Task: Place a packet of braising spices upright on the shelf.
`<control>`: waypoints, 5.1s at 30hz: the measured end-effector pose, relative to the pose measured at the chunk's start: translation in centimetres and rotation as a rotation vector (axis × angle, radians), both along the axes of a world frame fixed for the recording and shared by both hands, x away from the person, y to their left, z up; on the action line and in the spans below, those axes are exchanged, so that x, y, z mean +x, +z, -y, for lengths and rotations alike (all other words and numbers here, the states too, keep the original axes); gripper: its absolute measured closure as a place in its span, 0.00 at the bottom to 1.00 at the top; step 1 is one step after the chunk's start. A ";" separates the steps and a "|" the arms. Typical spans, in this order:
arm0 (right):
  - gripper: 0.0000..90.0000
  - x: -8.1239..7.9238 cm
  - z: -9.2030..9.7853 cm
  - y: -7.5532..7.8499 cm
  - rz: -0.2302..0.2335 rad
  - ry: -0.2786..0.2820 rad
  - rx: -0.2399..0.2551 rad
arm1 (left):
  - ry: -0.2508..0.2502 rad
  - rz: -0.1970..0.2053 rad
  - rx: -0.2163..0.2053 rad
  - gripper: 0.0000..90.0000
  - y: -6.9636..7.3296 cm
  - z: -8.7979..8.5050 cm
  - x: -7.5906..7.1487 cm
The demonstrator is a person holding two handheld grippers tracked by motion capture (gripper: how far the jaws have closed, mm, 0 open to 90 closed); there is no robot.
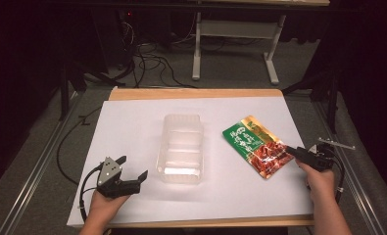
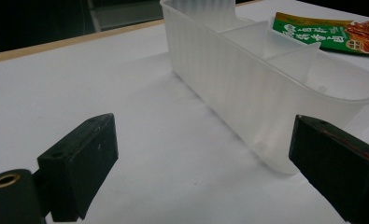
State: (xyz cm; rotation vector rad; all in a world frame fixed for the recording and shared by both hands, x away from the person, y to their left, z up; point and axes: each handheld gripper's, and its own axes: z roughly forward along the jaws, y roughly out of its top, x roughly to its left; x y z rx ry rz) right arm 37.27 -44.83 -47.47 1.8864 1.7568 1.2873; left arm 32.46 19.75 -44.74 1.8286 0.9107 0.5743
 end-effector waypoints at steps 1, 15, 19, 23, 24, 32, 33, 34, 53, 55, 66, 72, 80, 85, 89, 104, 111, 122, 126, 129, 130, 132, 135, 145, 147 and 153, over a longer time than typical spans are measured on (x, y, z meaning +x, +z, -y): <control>0.44 0.0 0.0 0.0 0.000 0.000 0.000 | 0.000 0.000 0.000 0.09 0.0 0.0 0.0; 0.79 0.0 0.5 -0.3 -0.041 -0.007 0.079 | -0.002 -0.002 0.006 0.10 0.0 0.0 0.0; 0.92 -0.1 0.4 -0.3 -0.048 0.004 0.059 | 0.000 -0.002 0.006 0.10 0.0 0.0 0.0; 1.00 -0.3 0.1 -0.1 -0.047 -0.002 0.016 | 0.002 0.000 0.002 0.10 0.0 0.0 0.0; 1.00 -0.4 -0.1 0.0 -0.043 0.004 0.000 | 0.002 -0.001 0.003 0.10 0.0 0.0 0.0; 1.00 -1.8 -1.2 0.2 -0.043 0.052 -0.032 | -0.002 0.004 -0.001 0.10 0.1 -0.1 -0.1; 1.00 -2.0 -1.5 0.3 -0.043 0.065 -0.036 | -0.001 0.006 -0.001 0.10 0.1 -0.1 -0.1; 1.00 -2.3 -1.9 0.4 -0.046 0.077 -0.040 | 0.000 0.007 -0.002 0.10 0.1 -0.1 -0.1; 1.00 -6.7 -11.1 1.5 -0.053 0.395 -0.232 | -0.015 0.017 -0.016 0.10 0.4 0.2 0.0; 1.00 -7.7 -11.8 1.5 -0.050 0.427 -0.241 | -0.017 0.018 -0.014 0.10 0.4 0.3 0.1; 0.93 -8.6 -12.3 1.6 -0.039 0.438 -0.247 | -0.022 0.018 -0.020 0.10 0.4 0.5 0.5; 0.81 -8.6 -10.4 2.3 -0.011 0.355 -0.211 | -0.020 0.020 -0.017 0.10 0.4 0.5 0.5; 0.64 -6.9 -8.1 2.6 0.058 0.267 -0.137 | -0.019 0.017 -0.011 0.10 0.3 0.5 0.4; 0.54 -4.3 -6.3 2.3 0.090 0.200 -0.079 | -0.013 0.014 -0.010 0.10 0.3 0.3 0.2; 0.46 -2.4 -5.4 1.9 0.097 0.167 -0.070 | -0.008 0.010 -0.012 0.10 0.2 0.2 0.2; 0.35 4.1 -3.2 0.9 0.058 0.053 0.007 | -0.006 0.009 -0.008 0.10 0.1 0.1 0.2; 0.36 6.0 -2.9 -0.1 0.017 0.034 0.087 | -0.005 0.008 -0.004 0.10 0.1 0.1 0.2; 0.43 7.1 -3.4 -0.8 -0.056 0.060 0.154 | -0.003 0.010 -0.004 0.10 0.1 0.1 0.2; 0.45 7.0 -3.8 -0.9 -0.059 0.086 0.169 | -0.005 0.008 -0.001 0.10 0.1 0.1 0.2; 0.53 6.7 -3.9 -0.8 -0.045 0.102 0.175 | -0.004 0.009 -0.003 0.10 0.1 0.1 0.2; 0.56 6.6 -3.9 -0.8 -0.039 0.107 0.180 | -0.003 0.009 -0.004 0.10 0.1 0.1 0.2; 0.61 6.4 -3.9 -0.7 -0.030 0.127 0.178 | -0.004 0.008 -0.001 0.10 0.1 0.1 0.2; 0.66 6.0 -4.0 -0.6 -0.008 0.160 0.156 | -0.008 0.006 0.002 0.10 0.1 0.2 0.2; 0.70 5.8 -4.4 -0.6 -0.014 0.184 0.084 | -0.009 0.006 0.005 0.10 0.1 0.2 0.2; 0.68 5.9 -4.5 -0.6 -0.018 0.182 0.079 | -0.009 0.006 0.005 0.10 0.1 0.2 0.2; 0.61 6.4 -4.8 -0.8 -0.061 0.185 0.058 | -0.011 0.006 0.004 0.10 0.1 0.2 0.2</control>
